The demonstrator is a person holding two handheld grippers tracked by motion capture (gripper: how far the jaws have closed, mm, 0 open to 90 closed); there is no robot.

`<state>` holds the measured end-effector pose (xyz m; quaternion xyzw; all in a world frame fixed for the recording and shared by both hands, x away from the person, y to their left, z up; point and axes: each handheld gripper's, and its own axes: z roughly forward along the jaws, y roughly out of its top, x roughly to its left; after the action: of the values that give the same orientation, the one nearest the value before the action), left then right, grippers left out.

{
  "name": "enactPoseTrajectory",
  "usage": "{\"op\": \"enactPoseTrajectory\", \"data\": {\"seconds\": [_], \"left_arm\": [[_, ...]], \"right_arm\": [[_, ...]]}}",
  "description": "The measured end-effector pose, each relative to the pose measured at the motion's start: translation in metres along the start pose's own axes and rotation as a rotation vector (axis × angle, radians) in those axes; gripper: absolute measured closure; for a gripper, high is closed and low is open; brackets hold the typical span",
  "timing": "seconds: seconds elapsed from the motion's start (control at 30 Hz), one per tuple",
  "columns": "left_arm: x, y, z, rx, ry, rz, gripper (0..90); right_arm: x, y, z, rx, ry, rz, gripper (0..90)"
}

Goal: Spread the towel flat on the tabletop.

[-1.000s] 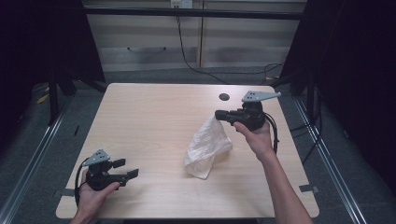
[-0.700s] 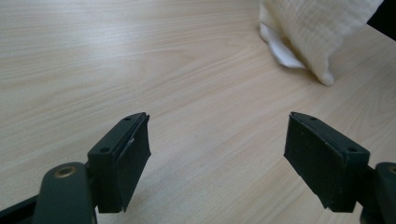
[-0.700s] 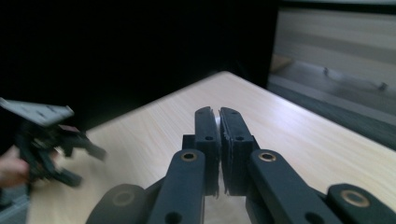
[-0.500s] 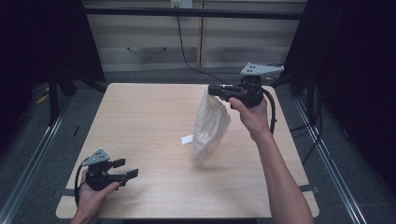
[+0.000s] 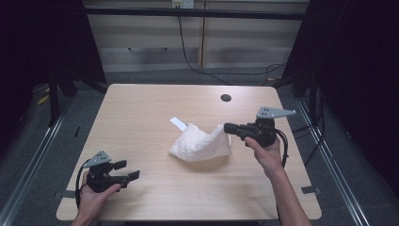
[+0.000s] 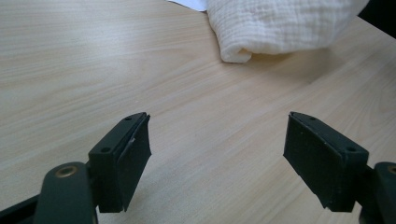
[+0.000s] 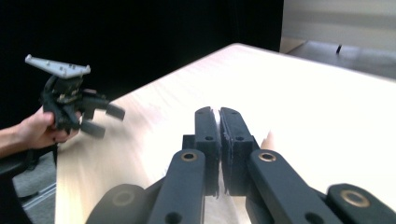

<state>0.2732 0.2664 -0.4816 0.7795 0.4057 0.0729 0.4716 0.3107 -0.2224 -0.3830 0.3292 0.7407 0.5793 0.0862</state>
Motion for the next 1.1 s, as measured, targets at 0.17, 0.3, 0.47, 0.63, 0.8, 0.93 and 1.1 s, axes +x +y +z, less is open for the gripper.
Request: {"op": "enactPoseTrajectory", "data": {"seconds": [0.17,0.3,0.47,0.63,0.8,0.93,1.1], "left_arm": [[-0.002,0.000,0.001,0.000,-0.002,0.003,23.8],[-0.002,0.001,0.003,0.001,-0.003,-0.003,25.4],[-0.005,0.007,0.008,0.010,-0.015,0.010,28.4],[-0.014,0.032,0.015,-0.012,-0.083,0.046,28.9],[-0.016,0.050,0.040,0.024,-0.117,0.059,25.6],[-0.019,0.057,0.071,0.054,-0.138,0.063,30.3],[-0.015,0.064,0.100,0.099,-0.168,0.069,36.5]], "right_arm": [[0.002,-0.037,-0.010,0.048,-0.006,0.038,86.7],[0.005,-0.058,-0.016,0.089,-0.019,0.059,86.7],[0.007,-0.078,-0.016,0.166,-0.026,0.073,86.8],[0.005,-0.087,-0.012,0.216,-0.029,0.078,86.7],[0.001,-0.097,-0.009,0.232,-0.030,0.100,86.7],[-0.003,-0.099,-0.010,0.228,-0.034,0.103,86.7],[-0.007,-0.101,-0.011,0.219,-0.034,0.123,86.6]]}}
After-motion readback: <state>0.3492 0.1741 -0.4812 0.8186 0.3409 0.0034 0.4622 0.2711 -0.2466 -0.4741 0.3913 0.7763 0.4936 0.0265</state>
